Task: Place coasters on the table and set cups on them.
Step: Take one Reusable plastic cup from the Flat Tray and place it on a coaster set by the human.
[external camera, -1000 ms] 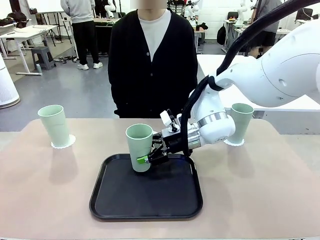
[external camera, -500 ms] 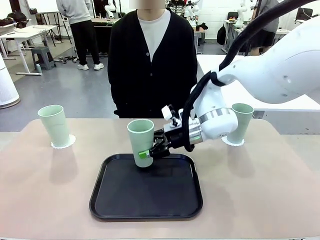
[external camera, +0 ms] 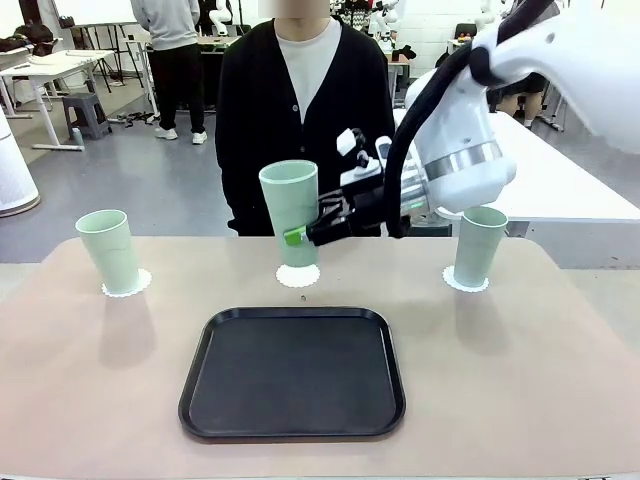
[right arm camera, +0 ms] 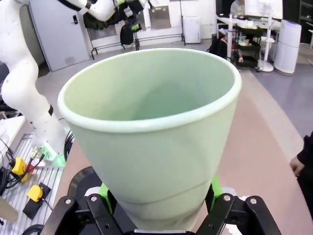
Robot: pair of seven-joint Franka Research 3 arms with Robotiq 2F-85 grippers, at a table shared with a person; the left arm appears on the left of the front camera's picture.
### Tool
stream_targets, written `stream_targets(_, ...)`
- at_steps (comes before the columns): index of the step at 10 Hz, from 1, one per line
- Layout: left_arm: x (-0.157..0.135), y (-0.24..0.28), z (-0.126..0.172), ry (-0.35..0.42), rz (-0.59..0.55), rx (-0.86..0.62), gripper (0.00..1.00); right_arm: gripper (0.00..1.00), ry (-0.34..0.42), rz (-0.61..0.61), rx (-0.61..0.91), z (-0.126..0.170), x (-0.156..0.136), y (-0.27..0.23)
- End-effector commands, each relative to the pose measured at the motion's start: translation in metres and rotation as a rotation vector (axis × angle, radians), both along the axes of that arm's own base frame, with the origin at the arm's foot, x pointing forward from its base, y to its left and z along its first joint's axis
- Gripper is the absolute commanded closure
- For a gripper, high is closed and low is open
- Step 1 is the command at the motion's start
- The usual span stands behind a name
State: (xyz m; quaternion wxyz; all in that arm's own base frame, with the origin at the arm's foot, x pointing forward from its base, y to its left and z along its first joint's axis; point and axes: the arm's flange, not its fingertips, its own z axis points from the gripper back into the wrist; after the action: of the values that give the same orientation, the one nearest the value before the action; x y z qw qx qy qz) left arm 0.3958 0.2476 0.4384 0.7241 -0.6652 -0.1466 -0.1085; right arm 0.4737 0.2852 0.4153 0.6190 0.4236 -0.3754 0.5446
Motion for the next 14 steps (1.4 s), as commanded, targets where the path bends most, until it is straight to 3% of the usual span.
stream_targets(1, -0.001, 0.001, 0.002, -0.005, 0.005, 0.003, 0.00, 1.00, 0.023, -0.017, 0.021, -0.004, 0.015, 0.000)
stream_targets(6, -0.001, 0.001, 0.002, -0.005, 0.005, 0.003, 0.00, 1.00, 0.003, -0.022, 0.009, 0.005, 0.011, -0.005)
stream_targets(7, -0.001, 0.001, 0.002, -0.005, 0.005, 0.003, 0.00, 0.17, 0.011, -0.029, 0.005, -0.001, 0.015, -0.006)
stream_targets(10, -0.001, 0.001, 0.002, -0.005, 0.005, 0.003, 0.00, 0.17, 0.002, 0.128, 0.052, -0.005, 0.076, -0.010)
stream_targets(11, -0.001, 0.001, 0.002, -0.005, 0.005, 0.003, 0.00, 0.17, -0.036, 0.184, 0.068, -0.008, 0.097, -0.005)
stream_targets(14, -0.001, 0.001, 0.002, -0.005, 0.005, 0.003, 0.00, 0.17, -0.063, 0.280, 0.077, -0.029, 0.135, 0.009)
